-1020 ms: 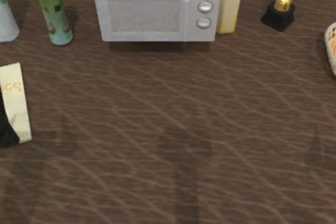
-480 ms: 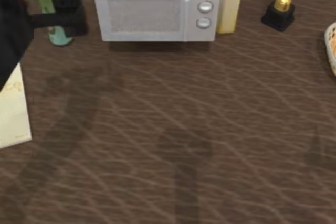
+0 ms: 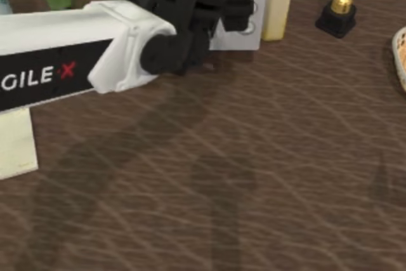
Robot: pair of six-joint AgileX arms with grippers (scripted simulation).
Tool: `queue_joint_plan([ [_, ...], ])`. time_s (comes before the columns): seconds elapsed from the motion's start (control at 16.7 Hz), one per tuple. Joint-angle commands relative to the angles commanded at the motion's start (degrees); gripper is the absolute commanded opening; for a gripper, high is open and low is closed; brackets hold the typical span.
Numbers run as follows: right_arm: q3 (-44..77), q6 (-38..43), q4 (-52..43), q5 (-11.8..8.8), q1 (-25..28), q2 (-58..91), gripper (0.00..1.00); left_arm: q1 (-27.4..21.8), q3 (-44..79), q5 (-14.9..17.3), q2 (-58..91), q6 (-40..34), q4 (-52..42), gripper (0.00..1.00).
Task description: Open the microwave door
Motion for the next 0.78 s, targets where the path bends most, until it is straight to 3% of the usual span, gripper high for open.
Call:
queue_joint_plan([
  [0.3, 0.0, 0.0, 0.0, 0.0, 0.0, 0.0, 1.00, -4.3, 8.6, -3.6, 11.0, -2.5, 0.5, 1.00],
  [0.78, 0.0, 0.0, 0.0, 0.0, 0.0, 0.0, 1.00, -3.5, 10.8, -2.9, 13.4, -1.9, 1.0, 1.00],
])
